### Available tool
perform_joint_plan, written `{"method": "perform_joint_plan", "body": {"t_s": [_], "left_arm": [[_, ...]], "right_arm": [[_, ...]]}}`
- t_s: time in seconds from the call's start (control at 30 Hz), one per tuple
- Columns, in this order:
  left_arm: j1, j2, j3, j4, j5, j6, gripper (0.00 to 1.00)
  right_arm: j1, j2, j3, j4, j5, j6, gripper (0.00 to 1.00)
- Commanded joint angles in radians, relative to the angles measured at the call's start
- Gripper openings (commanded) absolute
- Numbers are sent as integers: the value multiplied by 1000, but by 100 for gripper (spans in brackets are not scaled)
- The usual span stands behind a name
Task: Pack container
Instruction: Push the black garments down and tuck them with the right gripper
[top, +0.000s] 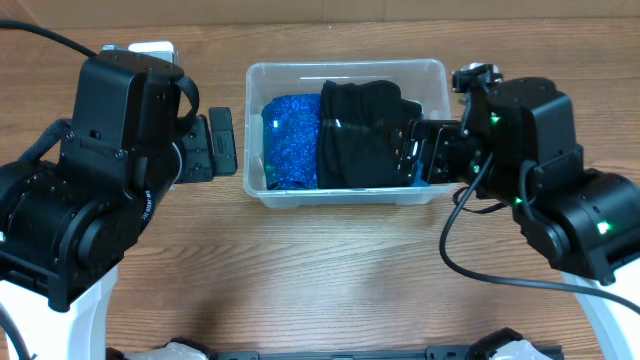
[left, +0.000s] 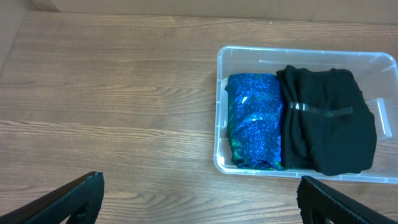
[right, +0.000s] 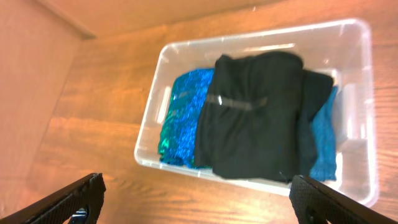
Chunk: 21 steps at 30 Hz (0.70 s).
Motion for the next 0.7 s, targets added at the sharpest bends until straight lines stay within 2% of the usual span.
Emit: {"method": "perform_joint_plan", "body": {"t_s": [0.0, 0.4, 0.53, 0.67], "left_arm": [[-1, 3, 0, 2, -17, 9, 100], [-1, 3, 0, 2, -17, 9, 100], [-1, 3, 0, 2, -17, 9, 100], [-1, 3, 0, 2, -17, 9, 100]], "right_arm": [[-3, -43, 3, 36, 109, -4, 100], [-11, -131, -3, 232, 181, -292, 100], [-61, -209, -61, 306, 179, -296, 100], [-132, -330, -212, 499, 143, -296, 100]]}}
